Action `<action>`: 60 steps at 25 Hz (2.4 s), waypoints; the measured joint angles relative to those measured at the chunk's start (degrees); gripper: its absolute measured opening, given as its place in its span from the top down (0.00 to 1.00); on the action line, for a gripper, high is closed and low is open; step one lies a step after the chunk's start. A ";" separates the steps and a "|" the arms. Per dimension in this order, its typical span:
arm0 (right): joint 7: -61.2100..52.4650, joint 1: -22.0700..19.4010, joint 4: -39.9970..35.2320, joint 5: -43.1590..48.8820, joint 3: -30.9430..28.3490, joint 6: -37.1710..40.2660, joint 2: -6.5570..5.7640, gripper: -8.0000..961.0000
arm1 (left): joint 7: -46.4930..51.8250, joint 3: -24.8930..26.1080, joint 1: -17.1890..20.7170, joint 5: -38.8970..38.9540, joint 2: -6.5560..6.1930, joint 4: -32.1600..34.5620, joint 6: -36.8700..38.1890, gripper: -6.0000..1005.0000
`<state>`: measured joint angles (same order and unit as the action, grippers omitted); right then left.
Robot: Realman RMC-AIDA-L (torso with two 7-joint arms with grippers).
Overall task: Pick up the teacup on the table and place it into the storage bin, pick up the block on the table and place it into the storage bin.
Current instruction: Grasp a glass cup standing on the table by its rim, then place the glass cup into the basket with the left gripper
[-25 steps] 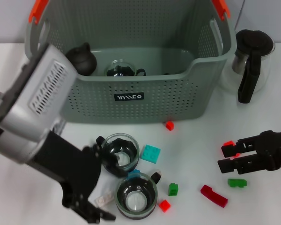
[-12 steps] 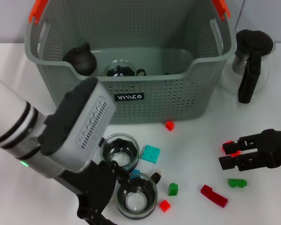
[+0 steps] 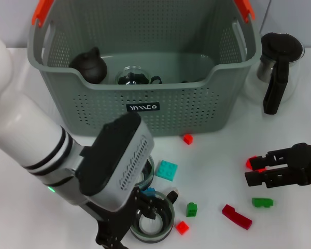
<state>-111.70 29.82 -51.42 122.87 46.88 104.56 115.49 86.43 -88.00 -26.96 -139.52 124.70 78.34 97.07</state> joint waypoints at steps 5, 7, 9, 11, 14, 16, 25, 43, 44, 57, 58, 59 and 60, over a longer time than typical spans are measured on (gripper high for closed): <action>0.41 -0.27 0.10 0.00 -0.80 0.00 0.00 0.29 | 0.10 -1.68 -0.27 -0.68 0.01 -1.42 -1.66 0.21; 0.46 -0.31 0.10 0.00 -0.86 -0.01 0.00 0.29 | 0.27 -2.53 -0.28 -0.91 0.04 -1.62 -1.99 0.21; 0.50 -0.32 0.10 0.00 -0.86 -0.28 0.00 0.29 | 0.57 -3.46 -0.29 -1.18 0.08 -1.99 -2.59 0.21; 0.62 -0.31 0.11 0.00 -0.86 -0.52 -0.01 0.29 | 0.98 -4.14 -0.34 -1.32 0.11 -2.31 -2.97 0.21; 0.97 -0.14 0.76 0.00 -0.85 -0.57 -0.09 0.29 | 1.95 -4.88 -0.37 -1.41 0.10 -2.57 -3.74 0.21; 1.07 0.04 1.26 0.00 -0.87 -0.67 -0.23 0.29 | 2.45 -5.13 -0.38 -1.50 0.10 -2.66 -4.34 0.21; 1.13 0.16 1.64 0.00 -0.92 -0.78 -0.36 0.29 | 3.49 -6.87 -0.91 -2.74 0.10 -3.02 -4.56 0.35; 2.01 -0.32 1.68 0.00 -2.33 -0.86 -0.57 0.29 | 5.66 -8.48 -1.50 -2.66 0.10 -2.76 -5.34 0.92; 2.01 -0.35 1.68 0.00 -2.33 -0.85 -0.59 0.29 | 5.83 -8.50 -1.50 -2.45 0.10 -2.61 -5.10 0.93; 2.96 -0.08 1.67 0.01 -2.37 -0.86 -1.46 0.29 | 11.39 -1.56 -2.20 9.37 -0.15 1.16 3.88 0.94; 2.97 -0.09 1.67 0.01 -2.37 -0.85 -1.59 0.29 | 11.95 0.48 -2.59 11.68 -0.21 1.00 5.30 0.94; 2.97 -0.13 1.75 0.01 -2.38 -0.84 -1.77 0.29 | 12.43 3.43 -3.07 15.09 -0.22 0.36 7.48 0.94; 2.97 -0.22 1.98 0.00 -2.38 -0.78 -1.96 0.29 | 12.92 6.77 -3.49 18.93 -0.22 -0.47 9.59 0.94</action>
<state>-108.72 29.60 -49.44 122.87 44.49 103.78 113.53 99.35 -81.23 -30.45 -120.59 124.48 77.87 106.66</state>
